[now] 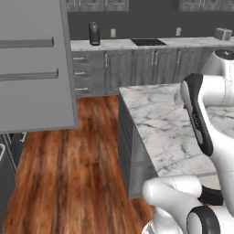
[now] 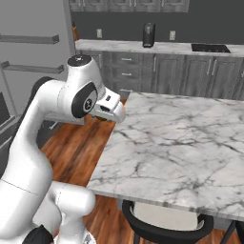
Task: Open the fridge, remove the kiwi, squash, and steak, and place them on any counter.
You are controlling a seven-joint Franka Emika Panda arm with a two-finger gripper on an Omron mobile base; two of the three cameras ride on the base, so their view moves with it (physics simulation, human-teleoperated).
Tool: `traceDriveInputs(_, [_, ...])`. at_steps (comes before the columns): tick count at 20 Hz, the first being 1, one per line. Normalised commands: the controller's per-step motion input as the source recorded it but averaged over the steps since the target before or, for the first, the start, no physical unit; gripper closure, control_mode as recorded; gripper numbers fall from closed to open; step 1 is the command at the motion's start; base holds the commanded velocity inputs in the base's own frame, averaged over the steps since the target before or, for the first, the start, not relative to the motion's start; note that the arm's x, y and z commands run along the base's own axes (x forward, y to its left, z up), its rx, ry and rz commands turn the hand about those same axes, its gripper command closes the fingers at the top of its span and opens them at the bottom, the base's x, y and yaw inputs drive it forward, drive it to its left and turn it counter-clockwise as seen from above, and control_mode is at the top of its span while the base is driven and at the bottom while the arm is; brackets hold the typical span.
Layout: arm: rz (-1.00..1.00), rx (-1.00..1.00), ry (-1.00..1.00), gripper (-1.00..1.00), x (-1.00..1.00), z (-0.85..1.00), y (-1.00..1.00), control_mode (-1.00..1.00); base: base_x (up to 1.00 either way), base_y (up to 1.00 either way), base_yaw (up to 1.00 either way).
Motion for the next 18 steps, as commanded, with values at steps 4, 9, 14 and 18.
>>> traceDriveInputs(4, [-0.15,0.00,0.01,1.00,0.74,-1.00,-0.67,-1.00,0.00,0.00,0.00])
traceDriveInputs(9, [-0.05,0.00,0.05,1.00,0.51,-0.99,-0.49,-1.00,0.00,0.00,0.00])
traceDriveInputs(14, [-0.01,0.00,0.03,1.00,0.12,-1.00,-0.23,-1.00,0.00,0.00,0.00])
traceDriveInputs(18, [0.00,0.00,0.04,1.00,0.00,-0.97,-0.09,-1.00,0.00,0.00,0.00])
